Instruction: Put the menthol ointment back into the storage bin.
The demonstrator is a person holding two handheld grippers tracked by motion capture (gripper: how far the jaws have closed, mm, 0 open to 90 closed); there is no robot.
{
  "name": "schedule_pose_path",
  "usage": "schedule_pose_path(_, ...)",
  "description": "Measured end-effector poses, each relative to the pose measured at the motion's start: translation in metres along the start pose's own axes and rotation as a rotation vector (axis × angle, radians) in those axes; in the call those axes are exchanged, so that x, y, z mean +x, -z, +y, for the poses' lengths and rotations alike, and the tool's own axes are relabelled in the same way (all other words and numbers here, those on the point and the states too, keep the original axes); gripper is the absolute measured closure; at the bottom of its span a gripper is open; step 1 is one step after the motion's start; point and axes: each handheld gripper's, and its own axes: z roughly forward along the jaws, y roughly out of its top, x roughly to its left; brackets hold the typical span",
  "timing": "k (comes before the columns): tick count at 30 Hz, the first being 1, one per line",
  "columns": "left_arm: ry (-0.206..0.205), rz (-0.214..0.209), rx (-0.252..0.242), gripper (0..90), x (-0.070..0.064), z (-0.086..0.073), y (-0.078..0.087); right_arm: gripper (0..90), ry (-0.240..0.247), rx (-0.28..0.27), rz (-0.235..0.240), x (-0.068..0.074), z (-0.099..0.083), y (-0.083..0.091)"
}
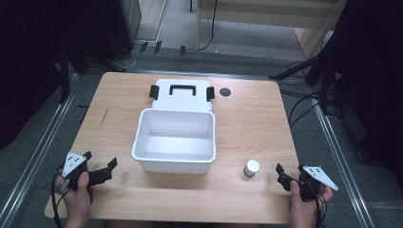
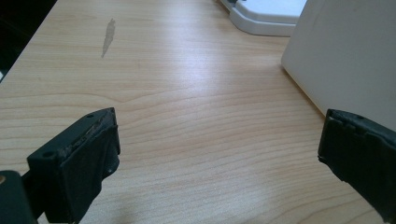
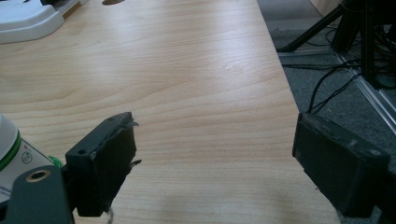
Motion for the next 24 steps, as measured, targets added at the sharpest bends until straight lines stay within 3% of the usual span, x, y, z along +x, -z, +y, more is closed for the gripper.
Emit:
schedule_pose_path(7, -0.018, 0.008, -0.001, 0.0, -0.003, 0.000, 0.000, 13.4, -0.013, 0.019, 0.019, -0.002, 0.000, -0.001)
schedule_pose_path(11, -0.005, 0.006, -0.004, 0.0, -0.002, 0.000, 0.000, 13.7, -0.009, 0.037, 0.043, -0.002, 0.000, -0.001)
schedule_pose_path(16, -0.003, 0.004, -0.005, 0.0, -0.002, 0.000, 0.000, 13.9, 0.072, 0.079, 0.054, 0.004, -0.002, 0.001)
schedule_pose_path(24, -0.017, 0.008, -0.005, 0.0, -0.003, 0.000, 0.000, 13.9, 0.203, 0.228, 0.108, 0.019, 0.007, 0.008)
